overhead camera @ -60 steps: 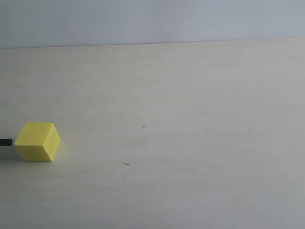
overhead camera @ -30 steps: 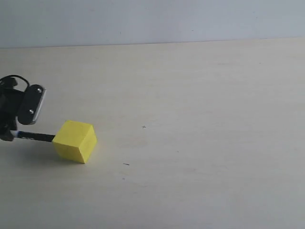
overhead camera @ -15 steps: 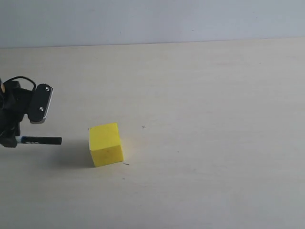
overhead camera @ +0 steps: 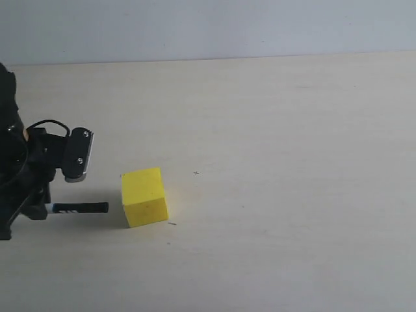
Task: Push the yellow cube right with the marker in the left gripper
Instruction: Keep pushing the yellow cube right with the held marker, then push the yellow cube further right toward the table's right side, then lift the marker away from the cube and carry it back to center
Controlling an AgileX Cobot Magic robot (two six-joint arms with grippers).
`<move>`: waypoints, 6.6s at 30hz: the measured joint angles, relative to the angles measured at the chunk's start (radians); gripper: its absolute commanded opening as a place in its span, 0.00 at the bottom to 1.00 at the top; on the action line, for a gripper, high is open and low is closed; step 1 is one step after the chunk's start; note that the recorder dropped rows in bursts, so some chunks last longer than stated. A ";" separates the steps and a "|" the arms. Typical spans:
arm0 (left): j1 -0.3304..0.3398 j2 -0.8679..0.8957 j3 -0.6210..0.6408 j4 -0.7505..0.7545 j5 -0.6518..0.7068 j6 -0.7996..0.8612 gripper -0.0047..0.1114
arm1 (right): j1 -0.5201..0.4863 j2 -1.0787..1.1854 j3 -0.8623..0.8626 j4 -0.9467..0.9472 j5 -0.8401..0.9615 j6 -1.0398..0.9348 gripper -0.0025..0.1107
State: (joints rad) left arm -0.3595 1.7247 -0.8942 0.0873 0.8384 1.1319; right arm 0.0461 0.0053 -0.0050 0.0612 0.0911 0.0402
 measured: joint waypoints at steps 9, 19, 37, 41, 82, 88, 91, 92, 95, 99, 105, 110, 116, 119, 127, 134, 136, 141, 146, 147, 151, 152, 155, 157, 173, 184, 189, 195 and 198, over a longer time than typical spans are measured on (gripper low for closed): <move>-0.129 0.068 -0.161 -0.096 0.027 -0.008 0.04 | 0.000 0.000 0.000 0.000 0.000 0.000 0.02; -0.072 0.084 -0.185 -0.082 0.082 -0.071 0.04 | 0.000 0.000 0.000 0.000 0.000 0.000 0.02; -0.233 0.247 -0.325 -0.069 0.002 -0.152 0.04 | 0.000 0.000 0.000 0.000 -0.002 0.000 0.02; -0.239 0.254 -0.390 -0.074 0.057 -0.160 0.04 | 0.000 0.000 0.000 0.000 -0.002 0.000 0.02; -0.386 0.386 -0.604 -0.054 0.046 -0.166 0.04 | 0.000 0.000 0.000 0.000 -0.004 0.000 0.02; -0.319 0.391 -0.610 -0.033 0.223 -0.186 0.04 | 0.000 0.000 0.000 0.000 -0.004 0.000 0.02; -0.346 0.391 -0.610 -0.033 0.202 -0.188 0.04 | 0.000 0.000 0.000 0.000 -0.004 0.000 0.02; -0.358 0.391 -0.610 -0.033 0.184 -0.188 0.04 | 0.000 0.000 0.000 0.000 -0.004 0.000 0.02; -0.403 0.391 -0.615 -0.036 0.116 -0.188 0.04 | 0.000 0.000 0.000 0.000 -0.004 0.000 0.02; -0.454 0.425 -0.674 -0.053 0.099 -0.188 0.04 | 0.000 0.000 0.000 0.000 -0.004 0.000 0.02; -0.485 0.483 -0.778 -0.072 0.177 -0.198 0.04 | 0.000 0.000 0.000 0.000 -0.004 0.000 0.02; -0.458 0.494 -0.789 -0.069 0.283 -0.210 0.04 | 0.000 0.000 0.000 0.000 -0.004 0.000 0.02; -0.469 0.495 -0.789 -0.068 0.290 -0.213 0.04 | 0.000 0.000 0.000 0.000 -0.004 0.000 0.02; -0.503 0.496 -0.798 -0.070 0.234 -0.213 0.04 | 0.000 0.000 0.000 0.000 -0.004 0.000 0.02; -0.544 0.507 -0.849 -0.087 0.234 -0.213 0.04 | 0.000 0.000 0.000 0.000 -0.002 0.000 0.02; -0.512 0.507 -0.852 -0.087 0.353 -0.269 0.04 | 0.000 0.000 0.000 0.000 -0.002 0.000 0.02; -0.512 0.508 -0.848 -0.087 0.352 -0.302 0.04 | 0.000 0.000 0.000 0.000 -0.002 0.000 0.02; -0.516 0.515 -0.848 -0.087 0.263 -0.387 0.04 | 0.000 0.000 0.000 0.000 -0.002 0.000 0.02; -0.552 0.527 -0.848 -0.087 0.176 -0.396 0.04 | 0.000 0.000 0.000 0.000 -0.002 0.000 0.02; -0.557 0.532 -0.848 -0.087 0.158 -0.396 0.04 | 0.000 0.000 0.000 0.000 -0.002 0.000 0.02; -0.575 0.536 -0.848 -0.087 0.139 -0.397 0.04 | 0.000 0.000 0.000 0.000 -0.002 0.000 0.02; -0.575 0.536 -0.848 -0.087 0.144 -0.404 0.04 | 0.000 0.000 0.000 0.000 -0.002 0.000 0.02; -0.547 0.523 -0.848 -0.087 0.193 -0.446 0.04 | 0.000 0.000 0.000 0.000 -0.002 0.000 0.02; -0.516 0.503 -0.848 -0.081 0.240 -0.492 0.04 | 0.000 0.000 0.000 0.000 -0.002 0.000 0.02; -0.391 -0.015 -0.137 -0.087 -0.359 -1.449 0.04 | 0.000 0.000 0.000 0.000 -0.002 0.000 0.02; -0.391 0.015 -0.041 -0.227 -0.318 -1.672 0.04 | 0.000 0.000 0.000 0.000 -0.002 0.000 0.02; -0.393 0.085 -0.121 -0.328 -0.342 -1.685 0.04 | 0.000 0.000 0.000 0.000 -0.002 0.000 0.02; -0.404 0.214 -0.258 -0.371 -0.330 -1.683 0.04 | 0.000 0.000 0.000 0.000 -0.002 0.000 0.02; -0.406 0.270 -0.315 -0.378 -0.297 -1.676 0.04 | 0.000 0.000 0.000 0.000 -0.002 0.000 0.02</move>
State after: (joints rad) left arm -0.7657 1.9945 -1.2089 -0.2906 0.5419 -0.5440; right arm 0.0461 0.0053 -0.0050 0.0612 0.0893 0.0402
